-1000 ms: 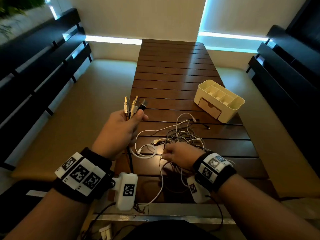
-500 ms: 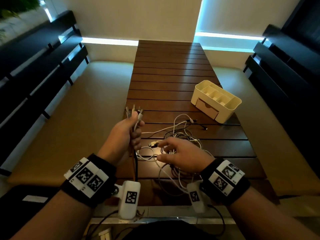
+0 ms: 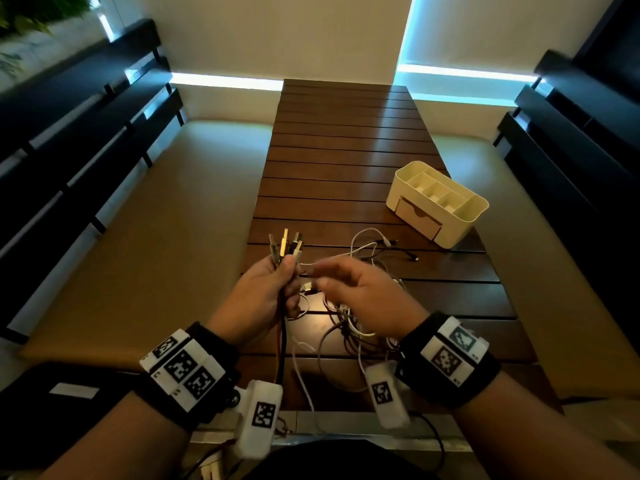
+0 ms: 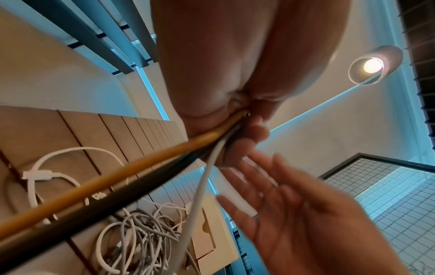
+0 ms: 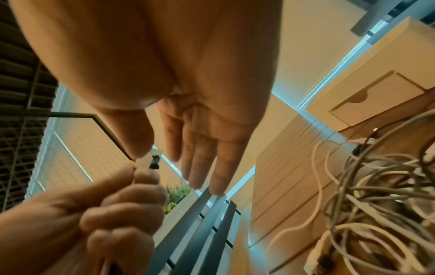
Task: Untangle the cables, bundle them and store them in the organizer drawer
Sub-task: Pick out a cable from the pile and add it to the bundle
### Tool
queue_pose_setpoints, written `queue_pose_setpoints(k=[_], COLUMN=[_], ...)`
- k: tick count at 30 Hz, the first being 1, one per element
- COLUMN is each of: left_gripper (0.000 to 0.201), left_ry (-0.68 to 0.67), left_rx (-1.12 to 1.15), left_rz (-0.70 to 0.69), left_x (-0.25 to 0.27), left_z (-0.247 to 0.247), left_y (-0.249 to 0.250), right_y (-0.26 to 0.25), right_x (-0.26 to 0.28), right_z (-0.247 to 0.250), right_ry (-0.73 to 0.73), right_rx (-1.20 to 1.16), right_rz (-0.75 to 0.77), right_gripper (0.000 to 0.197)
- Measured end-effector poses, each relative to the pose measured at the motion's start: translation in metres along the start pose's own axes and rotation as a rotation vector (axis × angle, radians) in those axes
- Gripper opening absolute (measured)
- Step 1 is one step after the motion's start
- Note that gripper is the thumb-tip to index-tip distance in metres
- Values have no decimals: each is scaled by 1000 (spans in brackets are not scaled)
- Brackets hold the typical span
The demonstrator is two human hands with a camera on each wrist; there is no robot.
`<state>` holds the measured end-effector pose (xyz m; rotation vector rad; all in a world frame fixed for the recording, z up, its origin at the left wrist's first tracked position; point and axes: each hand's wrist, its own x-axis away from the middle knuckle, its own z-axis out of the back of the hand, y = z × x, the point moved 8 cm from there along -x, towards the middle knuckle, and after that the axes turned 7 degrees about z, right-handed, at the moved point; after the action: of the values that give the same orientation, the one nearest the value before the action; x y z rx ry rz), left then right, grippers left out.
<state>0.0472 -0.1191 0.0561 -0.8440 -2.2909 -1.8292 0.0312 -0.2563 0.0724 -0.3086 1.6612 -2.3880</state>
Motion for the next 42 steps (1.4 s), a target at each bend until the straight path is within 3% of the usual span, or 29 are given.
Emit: queue_pose_setpoints(k=[5,7,11,15,18,24,31,34,36,40,42], left_gripper=[13,10,24,52,69,59,51,49,45,35,33], left_ry=[-101,-142,-136,-123,-63,82,106,95,97,108,106], left_rx=[-43,-12,22,62,113,104,99,93,97,145,142], left_rz=[58,95,123,158,169,135,110,91,68,10,-13], left_x=[-2,-1,-2,-2,-5,-10,-15,-17,-19,-22,-23], left_z=[-9,-8,4,12,21,37,40,39,38,34,28], left_y=[-5,-7,-11,-18,-19,-18,-19,-18,-17,-11,-8], right_y=[-20,-16,1,39,78,117,138,147,148,120,102], right_x=[-19,-23,-30,-51,-70,-97,-112,-114,-113,-99,-88], right_z=[-3,-1,8,22,18,0,-17,-16,-6,33,47], right_ry=[-2,9,76,185,138,58,-166,-165,-84,293,392], right_rx=[-194,-253,-374,-24,223,423,877,877,792,634,556], right_rz=[127,112,65,-17,-130,-194,-67,-54,-83,-62,-53], right_gripper=[41,37,25,15,12,15,23,18,17,9,5])
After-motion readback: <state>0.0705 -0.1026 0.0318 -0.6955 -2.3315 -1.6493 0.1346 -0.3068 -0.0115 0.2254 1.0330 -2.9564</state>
